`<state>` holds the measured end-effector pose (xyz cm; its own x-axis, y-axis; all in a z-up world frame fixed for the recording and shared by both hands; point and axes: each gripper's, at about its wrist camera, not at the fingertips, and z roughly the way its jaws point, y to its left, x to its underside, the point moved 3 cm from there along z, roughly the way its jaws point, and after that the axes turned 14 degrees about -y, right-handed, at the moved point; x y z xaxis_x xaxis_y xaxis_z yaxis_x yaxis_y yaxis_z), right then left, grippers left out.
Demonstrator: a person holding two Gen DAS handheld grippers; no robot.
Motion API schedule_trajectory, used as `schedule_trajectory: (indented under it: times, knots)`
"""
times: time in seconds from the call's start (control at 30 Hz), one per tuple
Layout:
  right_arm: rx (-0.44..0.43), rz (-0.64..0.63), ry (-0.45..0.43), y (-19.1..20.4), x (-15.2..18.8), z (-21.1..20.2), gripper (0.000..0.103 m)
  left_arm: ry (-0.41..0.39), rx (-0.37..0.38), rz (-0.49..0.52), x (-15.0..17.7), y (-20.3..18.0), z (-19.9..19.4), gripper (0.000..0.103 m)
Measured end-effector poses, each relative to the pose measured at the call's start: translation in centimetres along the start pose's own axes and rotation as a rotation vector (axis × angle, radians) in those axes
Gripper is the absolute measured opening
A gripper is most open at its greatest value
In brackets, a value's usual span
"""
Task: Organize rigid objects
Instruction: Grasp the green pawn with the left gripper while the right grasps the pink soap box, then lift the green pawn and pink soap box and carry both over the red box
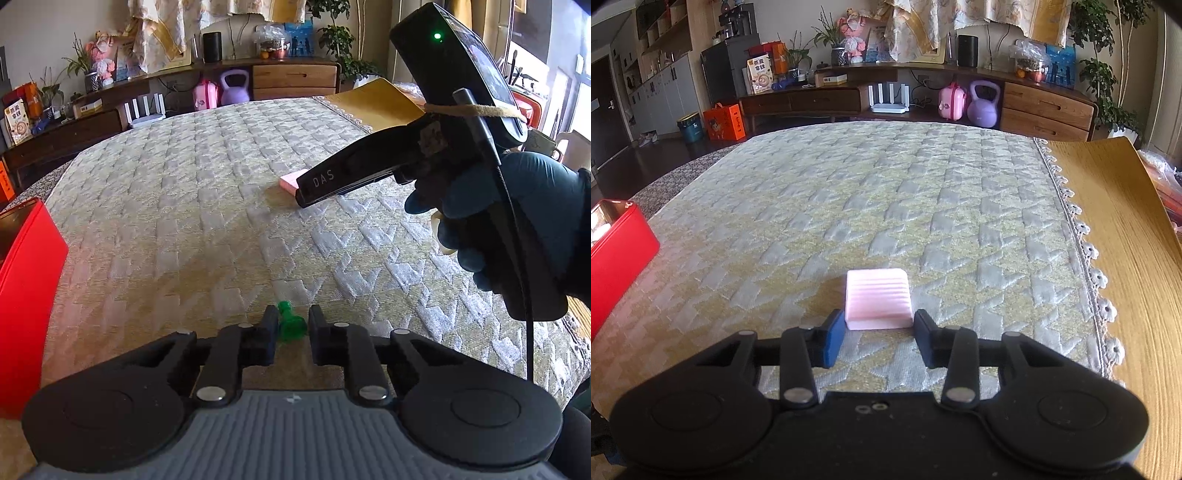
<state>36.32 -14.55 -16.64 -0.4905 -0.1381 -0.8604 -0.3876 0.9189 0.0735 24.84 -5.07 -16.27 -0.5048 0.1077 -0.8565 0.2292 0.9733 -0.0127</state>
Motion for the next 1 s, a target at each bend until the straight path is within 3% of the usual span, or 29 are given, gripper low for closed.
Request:
schedule_trajectory:
  times: [0.53,1.0]
  knots:
    - [-0.066,-0.003,-0.005,2.8,0.9,-5.1,0.039,-0.011,-0.054,-0.052,-0.9,1.9,-1.8,0.016]
    - [-0.139,-0.025,-0.063,7.2,-1.4,-11.9,0.039,-0.094,-0.103,-0.121,-3.0,4.5,-7.8,0.016]
